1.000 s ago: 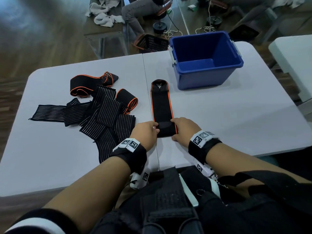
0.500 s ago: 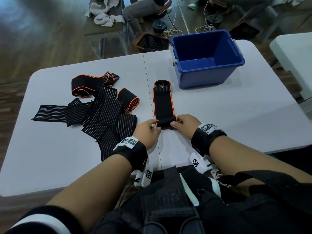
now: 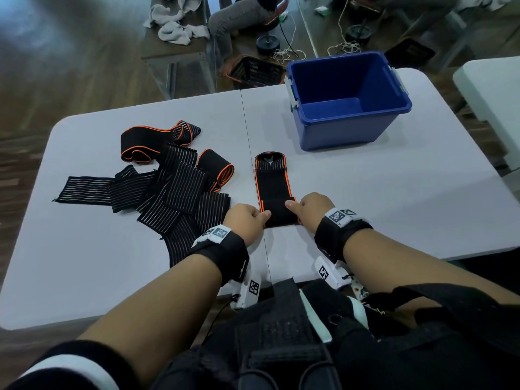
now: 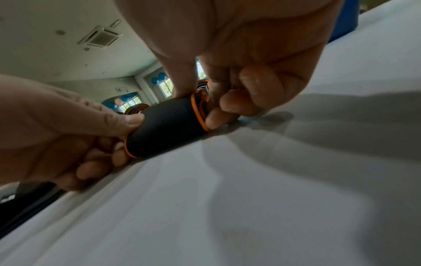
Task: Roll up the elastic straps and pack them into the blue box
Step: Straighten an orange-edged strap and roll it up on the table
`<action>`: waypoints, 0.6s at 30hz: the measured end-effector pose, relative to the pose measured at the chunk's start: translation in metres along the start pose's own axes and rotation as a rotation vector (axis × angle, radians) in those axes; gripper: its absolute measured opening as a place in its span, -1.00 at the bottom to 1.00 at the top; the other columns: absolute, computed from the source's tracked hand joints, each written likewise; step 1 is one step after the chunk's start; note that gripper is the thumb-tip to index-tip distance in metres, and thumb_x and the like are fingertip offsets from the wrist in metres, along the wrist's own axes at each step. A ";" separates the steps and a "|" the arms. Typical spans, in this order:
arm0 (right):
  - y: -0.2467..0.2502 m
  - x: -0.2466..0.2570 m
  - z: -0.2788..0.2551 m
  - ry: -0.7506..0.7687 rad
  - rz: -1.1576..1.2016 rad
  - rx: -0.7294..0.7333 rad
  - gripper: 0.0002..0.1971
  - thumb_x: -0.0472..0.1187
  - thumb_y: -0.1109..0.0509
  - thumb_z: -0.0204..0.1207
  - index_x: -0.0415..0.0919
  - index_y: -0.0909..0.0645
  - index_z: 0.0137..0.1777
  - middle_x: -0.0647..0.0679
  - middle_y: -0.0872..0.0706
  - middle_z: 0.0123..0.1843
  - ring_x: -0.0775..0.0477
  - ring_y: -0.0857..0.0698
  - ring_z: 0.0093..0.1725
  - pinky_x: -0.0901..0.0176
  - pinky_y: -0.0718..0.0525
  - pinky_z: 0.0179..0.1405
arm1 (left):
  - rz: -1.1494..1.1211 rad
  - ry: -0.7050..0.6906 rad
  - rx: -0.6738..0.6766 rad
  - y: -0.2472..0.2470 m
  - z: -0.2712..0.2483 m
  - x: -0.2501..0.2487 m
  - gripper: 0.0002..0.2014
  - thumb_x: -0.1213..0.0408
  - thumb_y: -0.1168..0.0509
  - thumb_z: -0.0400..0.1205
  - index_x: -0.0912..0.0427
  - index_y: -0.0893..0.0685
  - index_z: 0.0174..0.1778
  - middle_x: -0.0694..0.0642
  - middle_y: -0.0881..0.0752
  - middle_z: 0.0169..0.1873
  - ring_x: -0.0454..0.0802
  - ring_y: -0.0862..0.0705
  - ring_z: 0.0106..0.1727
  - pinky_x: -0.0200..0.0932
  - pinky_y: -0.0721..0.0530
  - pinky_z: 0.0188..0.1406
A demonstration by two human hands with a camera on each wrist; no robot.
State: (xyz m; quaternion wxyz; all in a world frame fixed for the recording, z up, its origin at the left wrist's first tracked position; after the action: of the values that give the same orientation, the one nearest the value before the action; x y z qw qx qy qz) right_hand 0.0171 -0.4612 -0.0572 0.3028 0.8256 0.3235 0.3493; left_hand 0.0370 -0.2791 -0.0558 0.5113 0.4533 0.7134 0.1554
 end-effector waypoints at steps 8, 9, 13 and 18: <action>0.004 0.006 -0.010 0.330 -0.095 -0.192 -0.77 -0.04 -0.32 0.65 -0.15 -0.43 0.16 -0.15 -0.65 0.01 -0.25 -0.66 -0.04 0.03 -0.53 -0.15 | 0.160 -0.187 -0.146 0.002 -0.004 -0.003 -0.71 0.11 -0.44 0.61 0.06 -0.53 0.15 0.08 -0.57 0.08 0.09 -0.64 -0.01 0.04 -0.69 0.01; 0.003 0.006 -0.008 0.349 -0.123 -0.193 -0.79 -0.06 -0.31 0.66 -0.15 -0.46 0.16 -0.18 -0.66 0.04 -0.27 -0.66 -0.01 0.02 -0.55 -0.12 | 0.203 -0.236 -0.165 0.000 -0.004 -0.002 -0.71 0.13 -0.43 0.62 0.05 -0.56 0.19 0.07 -0.53 0.15 0.10 -0.60 0.07 0.05 -0.69 0.06; 0.003 0.003 -0.009 0.362 -0.162 -0.142 -0.62 0.02 -0.35 0.63 -0.16 -0.54 0.35 -0.18 -0.63 0.20 -0.24 -0.65 0.16 0.00 -0.60 0.13 | 0.357 -0.346 -0.187 -0.002 -0.006 -0.002 -0.73 0.20 -0.32 0.69 0.13 -0.66 0.30 0.03 -0.52 0.37 0.15 -0.55 0.26 0.08 -0.70 0.14; 0.002 -0.009 -0.007 0.461 -0.222 -0.116 -0.31 -0.11 -0.62 0.36 -0.15 -0.47 0.49 -0.08 -0.45 0.39 -0.20 -0.53 0.31 0.05 -0.55 0.32 | 0.310 -0.330 -0.086 -0.008 -0.004 0.002 -0.45 0.42 -0.25 0.51 0.15 -0.55 0.48 0.00 -0.53 0.49 0.14 -0.59 0.34 -0.02 -0.63 0.30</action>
State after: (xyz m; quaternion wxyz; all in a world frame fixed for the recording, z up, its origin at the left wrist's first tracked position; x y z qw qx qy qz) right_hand 0.0071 -0.4670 -0.0554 0.3044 0.6648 0.4520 0.5109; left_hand 0.0295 -0.2805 -0.0603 0.6100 0.5547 0.5345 0.1860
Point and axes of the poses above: each hand's wrist, its own z-axis towards the middle knuckle, its own y-axis out of the back of the hand, x = y × z, the point moved 1 cm from there along z, towards the middle knuckle
